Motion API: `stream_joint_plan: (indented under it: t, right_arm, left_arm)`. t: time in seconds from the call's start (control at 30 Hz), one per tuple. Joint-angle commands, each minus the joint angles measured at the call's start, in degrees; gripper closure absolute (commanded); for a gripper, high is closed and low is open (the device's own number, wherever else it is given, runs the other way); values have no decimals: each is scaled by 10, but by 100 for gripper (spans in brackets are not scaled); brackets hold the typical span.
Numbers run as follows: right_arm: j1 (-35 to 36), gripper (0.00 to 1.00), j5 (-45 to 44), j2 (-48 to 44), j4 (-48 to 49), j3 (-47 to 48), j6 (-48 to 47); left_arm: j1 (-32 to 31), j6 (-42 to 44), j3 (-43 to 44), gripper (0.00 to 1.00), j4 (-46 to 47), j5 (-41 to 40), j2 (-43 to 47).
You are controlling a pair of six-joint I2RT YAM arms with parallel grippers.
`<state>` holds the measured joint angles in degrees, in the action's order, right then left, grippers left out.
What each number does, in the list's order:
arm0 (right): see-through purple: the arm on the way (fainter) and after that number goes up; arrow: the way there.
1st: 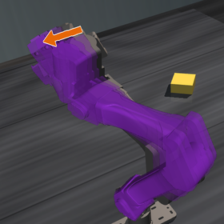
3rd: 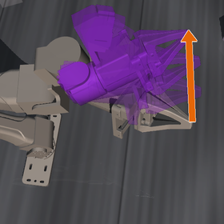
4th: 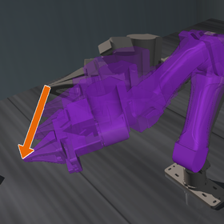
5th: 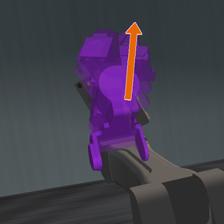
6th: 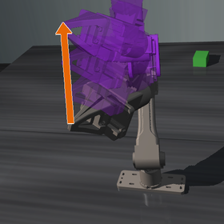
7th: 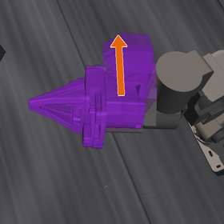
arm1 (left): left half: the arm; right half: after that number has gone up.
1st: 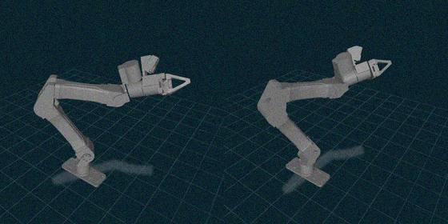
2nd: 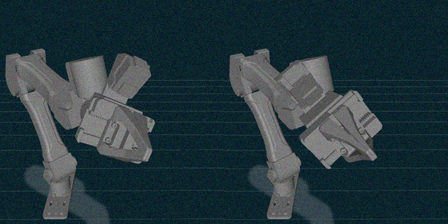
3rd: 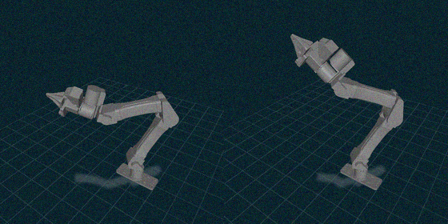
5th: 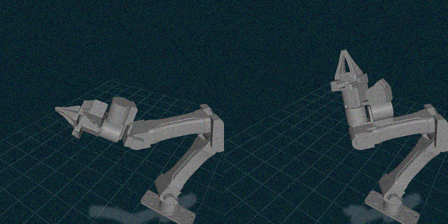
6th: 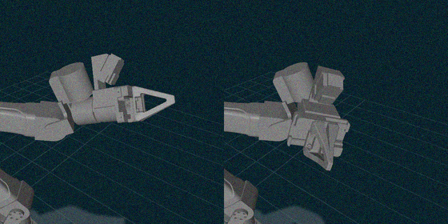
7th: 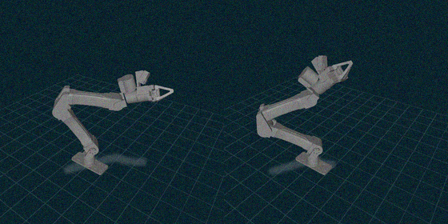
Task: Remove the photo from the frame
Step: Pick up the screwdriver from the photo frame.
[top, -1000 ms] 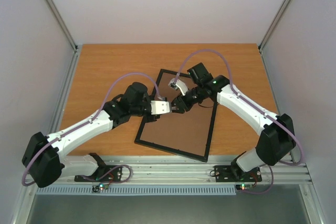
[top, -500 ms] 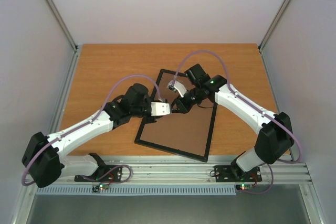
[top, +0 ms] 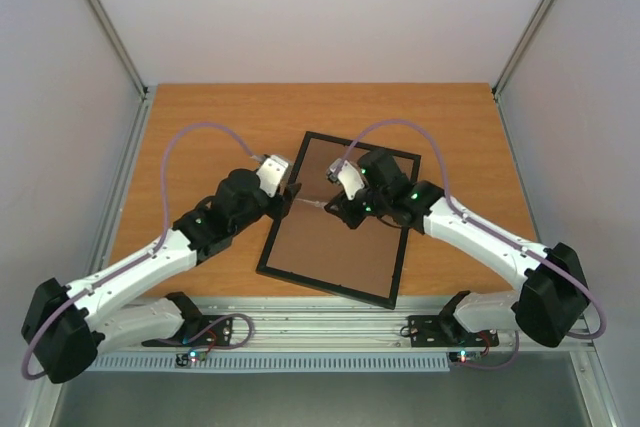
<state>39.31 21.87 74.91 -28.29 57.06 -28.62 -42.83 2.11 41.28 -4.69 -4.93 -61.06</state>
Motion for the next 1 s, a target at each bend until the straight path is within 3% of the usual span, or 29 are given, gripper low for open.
stream_joint_plan:
  t: [0.0,0.07,0.27,0.47,0.77,0.97]
  right_arm:
    - [56,99,-135,-10,154,-41,31]
    - [76,99,-179,-9,184,-53,35]
    - [108,99,-226,-20,278,-97,70]
    - [142,98,-265,-16,350,-117,77]
    - [161,98,-242,10,402,-130,86]
    - [167,97,-244,20,410,-136,86]
  left_arm:
    - [0,-321,4,45,-21,-78,42]
    - [0,-410,-11,45,-24,-90,67]
    - [0,-529,-50,44,-12,-92,95]
    - [0,-659,-120,45,100,-51,88]
    - [0,-744,-150,53,211,-21,40]
    - [0,-797,-194,60,310,-43,34]
